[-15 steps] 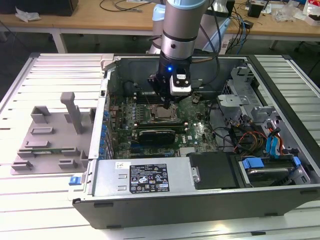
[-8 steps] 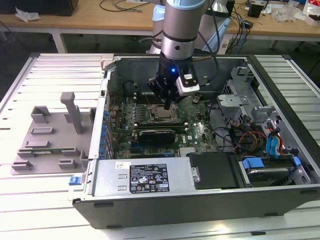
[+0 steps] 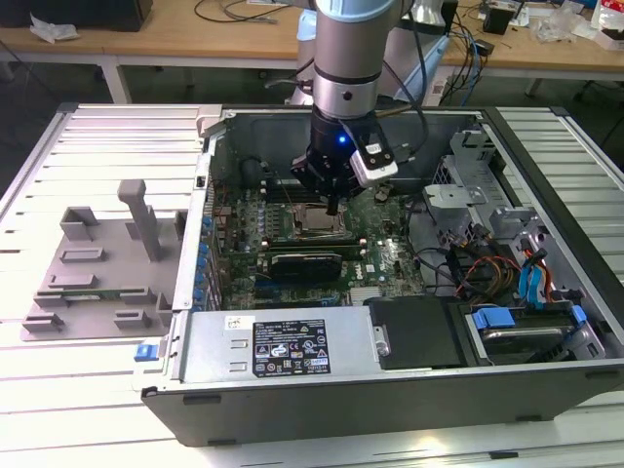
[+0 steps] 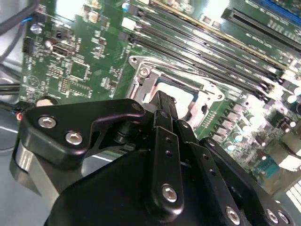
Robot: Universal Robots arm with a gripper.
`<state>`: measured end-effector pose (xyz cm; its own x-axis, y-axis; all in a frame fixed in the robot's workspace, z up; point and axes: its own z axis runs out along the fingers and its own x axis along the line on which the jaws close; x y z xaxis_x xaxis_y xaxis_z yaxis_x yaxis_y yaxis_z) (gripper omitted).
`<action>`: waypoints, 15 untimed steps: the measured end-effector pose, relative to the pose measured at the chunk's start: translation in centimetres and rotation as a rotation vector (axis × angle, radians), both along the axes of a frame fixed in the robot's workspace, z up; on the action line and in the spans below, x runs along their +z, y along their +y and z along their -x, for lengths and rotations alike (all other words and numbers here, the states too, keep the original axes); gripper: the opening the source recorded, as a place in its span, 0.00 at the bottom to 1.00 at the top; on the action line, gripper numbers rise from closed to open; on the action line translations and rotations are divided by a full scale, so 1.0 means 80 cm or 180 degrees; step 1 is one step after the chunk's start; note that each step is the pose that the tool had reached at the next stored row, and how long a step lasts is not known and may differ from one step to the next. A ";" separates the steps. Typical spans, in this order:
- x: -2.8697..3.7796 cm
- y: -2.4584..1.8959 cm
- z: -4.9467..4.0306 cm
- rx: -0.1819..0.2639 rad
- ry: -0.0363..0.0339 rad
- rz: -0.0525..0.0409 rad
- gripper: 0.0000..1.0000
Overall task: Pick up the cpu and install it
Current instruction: 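Close the cpu cover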
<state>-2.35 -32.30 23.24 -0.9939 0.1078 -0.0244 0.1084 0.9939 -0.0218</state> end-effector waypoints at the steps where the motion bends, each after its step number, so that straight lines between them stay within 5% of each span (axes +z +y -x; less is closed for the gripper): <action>1: -0.0008 0.0000 0.004 0.0002 -0.0036 0.0000 0.11; 2: -0.0016 -0.0007 0.011 0.0015 -0.0045 0.0000 0.11; 8: -0.0035 -0.0010 0.012 0.0365 -0.0044 -0.0001 0.11; 15: -0.0045 -0.0009 0.025 0.0369 -0.0045 -0.0003 0.11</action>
